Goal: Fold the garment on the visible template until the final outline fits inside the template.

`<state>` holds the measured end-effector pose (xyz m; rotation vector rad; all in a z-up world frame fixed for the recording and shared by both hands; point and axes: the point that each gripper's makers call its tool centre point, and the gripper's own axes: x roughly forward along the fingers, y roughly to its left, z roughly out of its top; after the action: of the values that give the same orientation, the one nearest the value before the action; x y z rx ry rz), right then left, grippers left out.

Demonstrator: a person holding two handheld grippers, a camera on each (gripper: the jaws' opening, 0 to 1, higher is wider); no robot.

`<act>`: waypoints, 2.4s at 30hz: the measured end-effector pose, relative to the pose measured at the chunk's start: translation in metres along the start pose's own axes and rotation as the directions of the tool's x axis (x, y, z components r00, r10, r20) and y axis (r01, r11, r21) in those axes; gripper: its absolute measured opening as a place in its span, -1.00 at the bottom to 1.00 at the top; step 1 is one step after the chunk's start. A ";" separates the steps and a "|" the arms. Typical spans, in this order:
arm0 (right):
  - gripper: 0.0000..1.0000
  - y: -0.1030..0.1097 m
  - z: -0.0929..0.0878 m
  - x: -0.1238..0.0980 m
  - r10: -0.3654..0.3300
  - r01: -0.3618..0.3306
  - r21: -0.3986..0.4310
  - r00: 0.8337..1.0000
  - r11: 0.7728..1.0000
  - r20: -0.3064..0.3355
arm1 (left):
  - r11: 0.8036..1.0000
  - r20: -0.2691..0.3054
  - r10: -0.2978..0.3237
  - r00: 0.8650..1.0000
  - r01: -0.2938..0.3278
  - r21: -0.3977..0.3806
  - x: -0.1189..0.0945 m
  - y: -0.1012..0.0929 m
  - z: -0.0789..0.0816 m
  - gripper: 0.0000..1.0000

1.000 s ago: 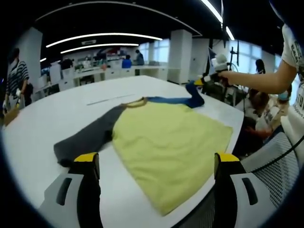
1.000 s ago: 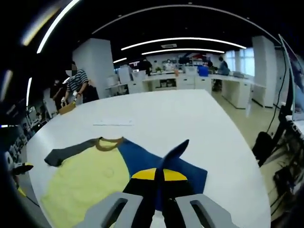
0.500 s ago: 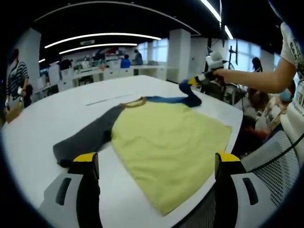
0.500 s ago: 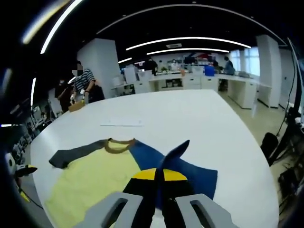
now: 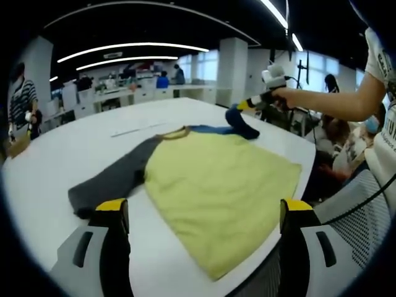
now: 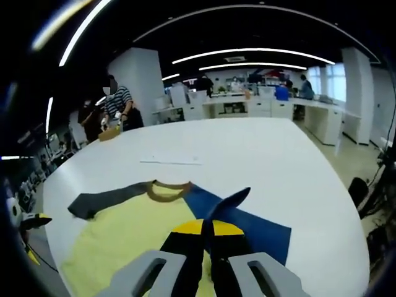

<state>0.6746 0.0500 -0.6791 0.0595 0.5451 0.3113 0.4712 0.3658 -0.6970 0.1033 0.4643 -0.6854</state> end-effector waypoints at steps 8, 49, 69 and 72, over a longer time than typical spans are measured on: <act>-1.00 0.035 -0.004 -0.004 0.033 -0.034 -0.027 0.999 0.999 -0.013 | 1.000 0.014 -0.006 1.000 0.006 -0.006 0.001 -0.001 0.001 0.97; -1.00 0.131 0.009 0.046 0.233 -0.235 -0.106 0.972 0.966 -0.030 | 1.000 0.001 -0.021 1.000 0.021 -0.016 -0.002 -0.005 -0.004 0.97; -1.00 0.175 0.020 0.071 0.308 -0.314 -0.161 0.949 0.936 -0.063 | 1.000 0.003 -0.001 1.000 0.001 -0.025 -0.005 0.002 -0.006 0.97; -1.00 0.182 0.022 0.073 0.319 -0.326 -0.167 0.945 0.931 -0.065 | 1.000 0.004 0.002 1.000 -0.001 -0.027 -0.005 0.002 -0.005 0.97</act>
<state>0.6948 0.2465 -0.6722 -0.0286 0.5424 0.6825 0.4670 0.3717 -0.6997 0.0768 0.4693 -0.6776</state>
